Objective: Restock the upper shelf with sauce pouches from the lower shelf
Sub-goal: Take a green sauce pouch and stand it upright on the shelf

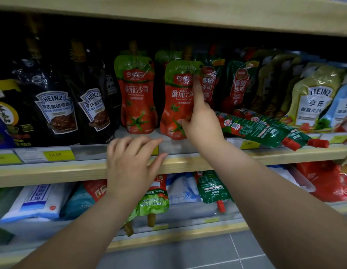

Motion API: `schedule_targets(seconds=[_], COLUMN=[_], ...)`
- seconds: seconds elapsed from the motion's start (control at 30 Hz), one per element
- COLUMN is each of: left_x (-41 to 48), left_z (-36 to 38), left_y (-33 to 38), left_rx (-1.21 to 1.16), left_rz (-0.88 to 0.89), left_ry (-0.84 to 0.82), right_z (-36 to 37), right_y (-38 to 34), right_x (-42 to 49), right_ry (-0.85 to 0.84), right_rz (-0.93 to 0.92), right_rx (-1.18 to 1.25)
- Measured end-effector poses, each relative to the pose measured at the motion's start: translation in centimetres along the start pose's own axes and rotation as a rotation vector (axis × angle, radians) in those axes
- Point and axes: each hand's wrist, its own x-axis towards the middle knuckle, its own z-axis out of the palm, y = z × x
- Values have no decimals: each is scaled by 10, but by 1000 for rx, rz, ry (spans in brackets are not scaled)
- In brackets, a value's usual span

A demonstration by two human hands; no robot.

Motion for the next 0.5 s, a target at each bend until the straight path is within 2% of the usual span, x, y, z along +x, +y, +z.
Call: schedule_targets(seconds=[0.33,0.5], left_x=[-1,0], left_z=[3,1], left_y=[-1,3], left_rx=[-19,-18], left_rz=[-17,-31], left_ry=[13,6], right_z=[10,-4], right_y=[-9,-3], right_x=[22,1], right_ry=[-66,-50], right_rz=[39,3], right_rx=[-176,-43])
